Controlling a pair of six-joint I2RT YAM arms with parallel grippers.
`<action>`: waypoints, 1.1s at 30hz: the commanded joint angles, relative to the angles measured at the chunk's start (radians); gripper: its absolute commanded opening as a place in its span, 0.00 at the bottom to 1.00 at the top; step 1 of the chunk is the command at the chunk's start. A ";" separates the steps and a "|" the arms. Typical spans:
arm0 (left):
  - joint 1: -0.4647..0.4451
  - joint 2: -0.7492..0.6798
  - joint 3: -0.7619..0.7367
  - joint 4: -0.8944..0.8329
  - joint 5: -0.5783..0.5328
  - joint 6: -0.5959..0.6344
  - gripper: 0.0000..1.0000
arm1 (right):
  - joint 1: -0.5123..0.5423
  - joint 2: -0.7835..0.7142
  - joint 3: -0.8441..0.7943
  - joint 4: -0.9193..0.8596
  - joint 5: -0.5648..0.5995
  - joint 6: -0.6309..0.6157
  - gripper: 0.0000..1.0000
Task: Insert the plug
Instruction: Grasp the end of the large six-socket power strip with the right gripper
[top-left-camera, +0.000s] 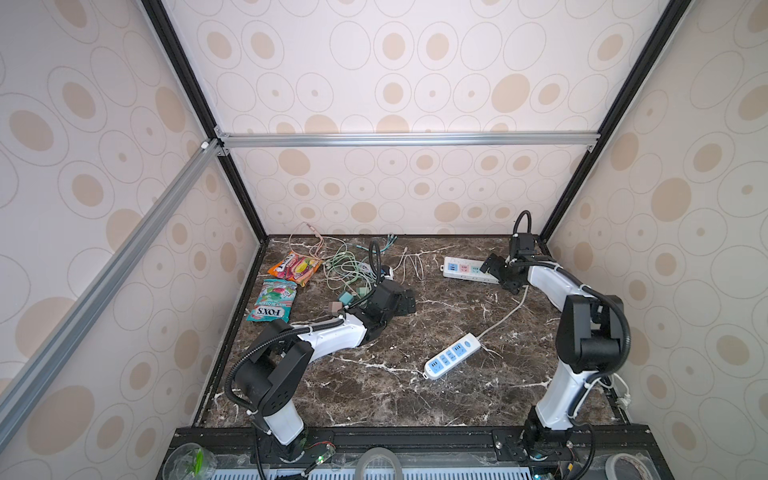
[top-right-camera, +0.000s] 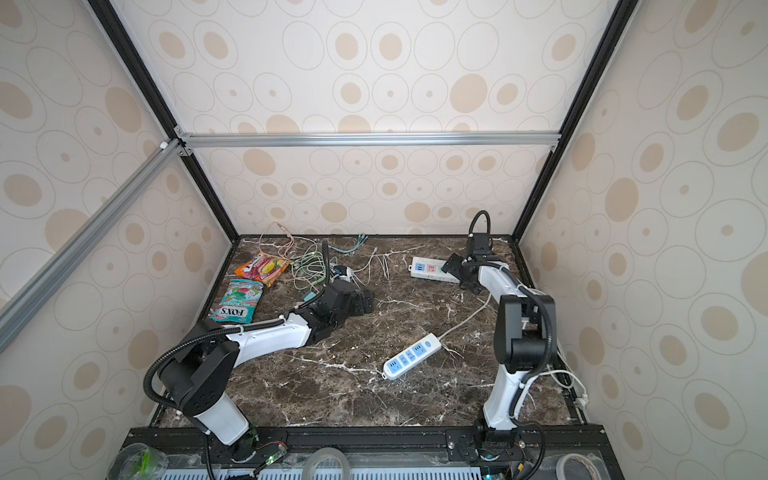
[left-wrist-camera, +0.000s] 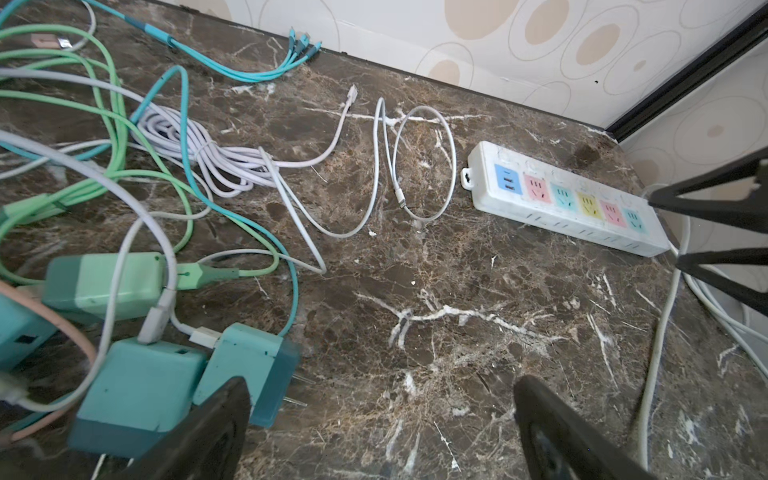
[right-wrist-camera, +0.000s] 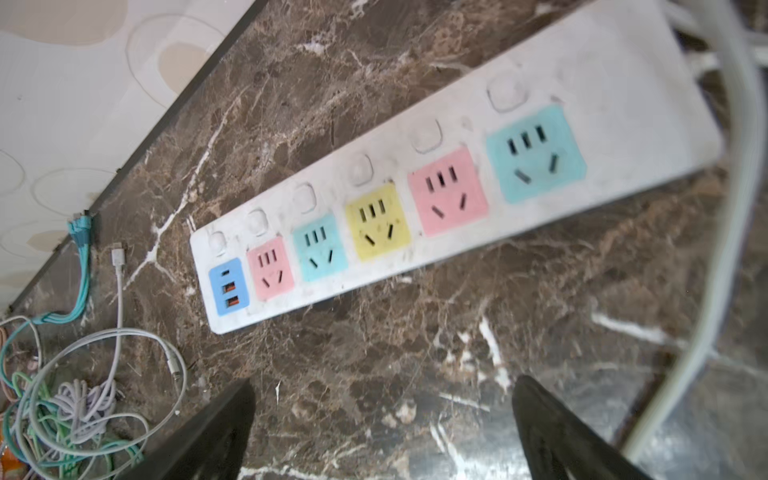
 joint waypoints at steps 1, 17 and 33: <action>-0.008 0.000 0.043 -0.002 -0.007 -0.048 0.98 | -0.009 0.087 0.141 -0.118 -0.092 -0.139 0.97; -0.007 -0.032 0.021 -0.065 -0.054 -0.032 0.98 | -0.033 0.487 0.706 -0.208 -0.063 -0.096 0.97; -0.009 -0.037 0.010 -0.049 -0.042 -0.003 0.98 | -0.077 0.464 0.588 -0.367 -0.178 -0.124 0.97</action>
